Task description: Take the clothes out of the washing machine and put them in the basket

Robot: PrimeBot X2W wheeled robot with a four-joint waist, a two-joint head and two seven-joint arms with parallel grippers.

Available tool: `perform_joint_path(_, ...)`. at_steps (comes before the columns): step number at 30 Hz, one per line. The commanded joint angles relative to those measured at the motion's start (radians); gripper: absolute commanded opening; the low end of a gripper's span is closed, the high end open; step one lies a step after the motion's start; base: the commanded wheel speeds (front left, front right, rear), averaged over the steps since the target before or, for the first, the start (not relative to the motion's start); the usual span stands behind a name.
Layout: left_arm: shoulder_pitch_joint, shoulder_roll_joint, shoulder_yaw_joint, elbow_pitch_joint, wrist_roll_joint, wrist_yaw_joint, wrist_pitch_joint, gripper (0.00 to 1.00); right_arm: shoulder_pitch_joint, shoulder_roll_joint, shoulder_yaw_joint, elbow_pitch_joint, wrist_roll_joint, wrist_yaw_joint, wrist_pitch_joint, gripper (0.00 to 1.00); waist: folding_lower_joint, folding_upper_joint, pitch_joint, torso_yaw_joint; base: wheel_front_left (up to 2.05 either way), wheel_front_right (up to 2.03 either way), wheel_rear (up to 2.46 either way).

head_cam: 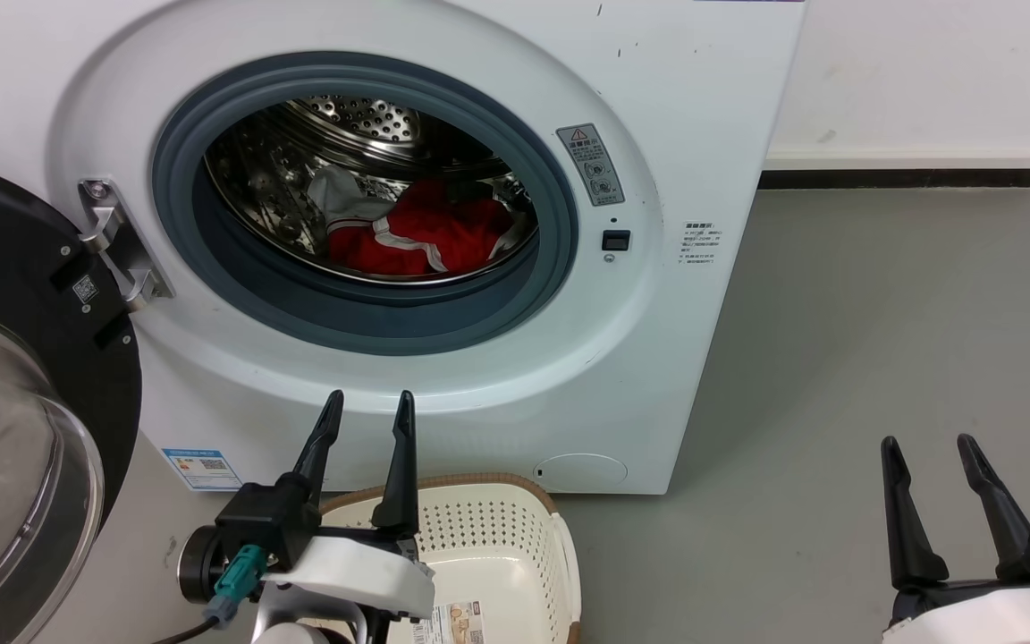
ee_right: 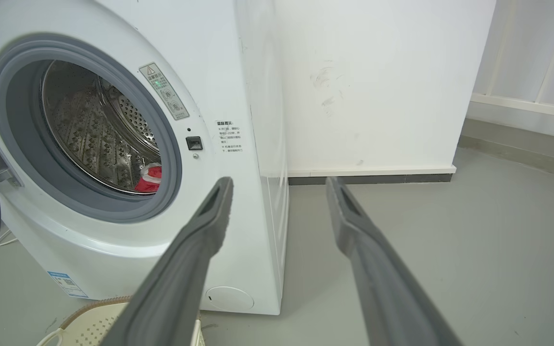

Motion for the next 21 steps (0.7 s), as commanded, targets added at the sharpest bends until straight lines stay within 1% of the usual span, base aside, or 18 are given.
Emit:
perform_joint_path(1,0.009,0.002,-0.005,-0.009,0.022,0.004,-0.007,1.00,0.012,-0.004,-0.002,-0.012,-0.019,0.000,-0.002,1.00,0.0000,0.0000,0.000,0.000,0.00,0.00,0.00)
perform_joint_path(10,0.011,0.002,-0.019,-0.002,0.099,0.011,-0.025,1.00,0.024,-0.004,-0.003,-0.022,-0.086,0.000,-0.010,1.00,0.0000,0.0000,0.001,0.005,0.00,0.00,0.00)
perform_joint_path(21,0.015,0.002,-0.025,0.013,0.169,0.029,-0.046,1.00,0.038,-0.003,-0.007,-0.029,-0.145,0.000,-0.025,1.00,0.0000,0.0000,0.003,0.011,0.00,0.00,0.00)
